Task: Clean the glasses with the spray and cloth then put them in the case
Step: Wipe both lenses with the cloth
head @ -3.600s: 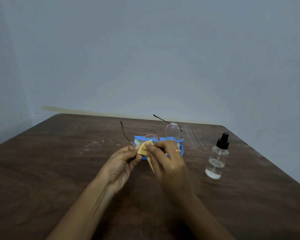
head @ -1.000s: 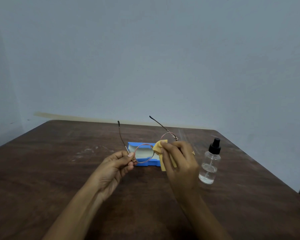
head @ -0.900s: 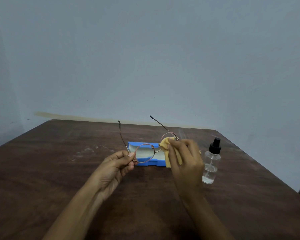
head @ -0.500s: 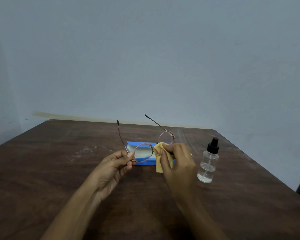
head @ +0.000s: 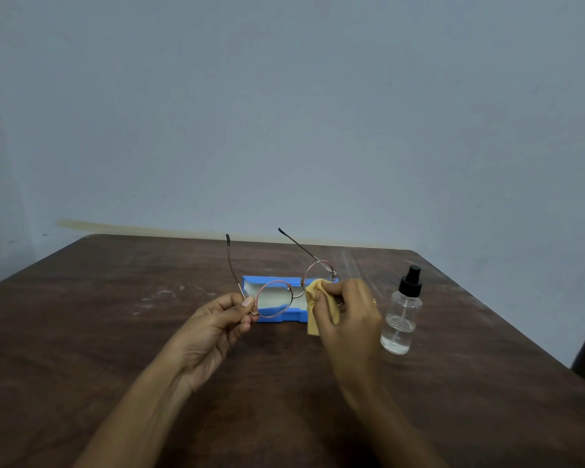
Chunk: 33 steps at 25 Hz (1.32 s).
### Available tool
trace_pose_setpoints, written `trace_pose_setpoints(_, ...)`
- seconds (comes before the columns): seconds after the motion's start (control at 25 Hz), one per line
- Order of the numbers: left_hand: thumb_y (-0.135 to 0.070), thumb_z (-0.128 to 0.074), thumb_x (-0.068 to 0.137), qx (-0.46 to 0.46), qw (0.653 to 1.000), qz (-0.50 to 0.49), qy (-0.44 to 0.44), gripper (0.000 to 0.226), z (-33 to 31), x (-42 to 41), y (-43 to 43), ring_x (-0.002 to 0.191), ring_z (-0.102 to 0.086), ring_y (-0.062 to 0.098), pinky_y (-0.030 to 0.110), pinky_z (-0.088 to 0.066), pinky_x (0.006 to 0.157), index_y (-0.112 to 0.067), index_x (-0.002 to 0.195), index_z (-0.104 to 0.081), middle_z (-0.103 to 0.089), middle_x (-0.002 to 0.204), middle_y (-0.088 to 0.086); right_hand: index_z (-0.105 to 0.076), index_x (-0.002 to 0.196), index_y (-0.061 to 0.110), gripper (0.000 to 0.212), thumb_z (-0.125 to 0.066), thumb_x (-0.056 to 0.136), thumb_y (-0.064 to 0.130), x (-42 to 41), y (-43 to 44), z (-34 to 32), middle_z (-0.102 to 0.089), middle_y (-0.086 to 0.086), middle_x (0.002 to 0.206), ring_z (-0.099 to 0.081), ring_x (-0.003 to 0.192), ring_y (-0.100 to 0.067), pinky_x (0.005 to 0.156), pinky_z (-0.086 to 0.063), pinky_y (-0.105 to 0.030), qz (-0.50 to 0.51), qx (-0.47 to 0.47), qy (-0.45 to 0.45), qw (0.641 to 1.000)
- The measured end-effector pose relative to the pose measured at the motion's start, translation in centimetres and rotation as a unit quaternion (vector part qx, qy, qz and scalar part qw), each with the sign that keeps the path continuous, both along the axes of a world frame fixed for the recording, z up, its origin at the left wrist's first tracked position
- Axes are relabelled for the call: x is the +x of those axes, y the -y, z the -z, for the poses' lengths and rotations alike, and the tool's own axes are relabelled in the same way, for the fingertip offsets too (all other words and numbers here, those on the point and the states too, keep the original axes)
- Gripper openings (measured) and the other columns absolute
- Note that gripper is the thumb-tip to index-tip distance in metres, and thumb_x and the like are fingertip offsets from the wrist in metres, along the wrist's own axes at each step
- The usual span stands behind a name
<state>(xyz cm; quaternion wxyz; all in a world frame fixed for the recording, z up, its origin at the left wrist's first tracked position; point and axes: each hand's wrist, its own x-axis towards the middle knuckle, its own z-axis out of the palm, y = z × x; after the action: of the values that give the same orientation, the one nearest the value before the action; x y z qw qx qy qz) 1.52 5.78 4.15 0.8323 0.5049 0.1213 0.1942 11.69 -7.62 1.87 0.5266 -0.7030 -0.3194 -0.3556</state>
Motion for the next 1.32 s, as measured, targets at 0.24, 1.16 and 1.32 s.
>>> trace_pose_setpoints(0.24,0.000,-0.049,0.084,-0.005,1.000,0.001,0.000,0.016,0.1,0.0,-0.3,0.037,-0.053,0.003,0.007,-0.046,0.038,-0.003,0.070,-0.057,-0.057,0.052,0.004,-0.060,0.076,0.010,0.008,-0.061,0.076,0.019,-0.5,-0.1,0.0,-0.060,0.002,0.075,-0.052,0.065,-0.010,0.062,-0.040,-0.017,-0.014,0.003,-0.018,1.000)
trace_pose_setpoints(1.16,0.001,-0.047,0.086,0.082,0.997,-0.012,0.003,0.025,0.1,-0.2,0.6,0.037,-0.048,0.001,0.007,-0.042,0.038,-0.008,0.064,-0.053,-0.055,0.047,-0.002,-0.061,0.087,0.007,0.016,-0.051,0.084,0.020,-0.2,0.4,-0.7,-0.054,0.006,0.083,-0.049,0.076,-0.002,0.068,-0.041,-0.010,-0.011,0.020,0.077,0.997)
trace_pose_setpoints(1.32,0.002,-0.046,0.087,0.061,0.998,-0.003,0.001,0.024,0.0,-0.2,0.7,0.035,-0.047,0.001,0.006,-0.041,0.036,-0.007,0.065,-0.052,-0.054,0.049,0.000,-0.061,0.085,0.009,0.013,-0.055,0.083,0.020,0.4,0.9,-0.7,-0.055,0.004,0.082,-0.050,0.072,-0.005,0.064,-0.043,-0.017,0.005,0.065,0.018,0.998)
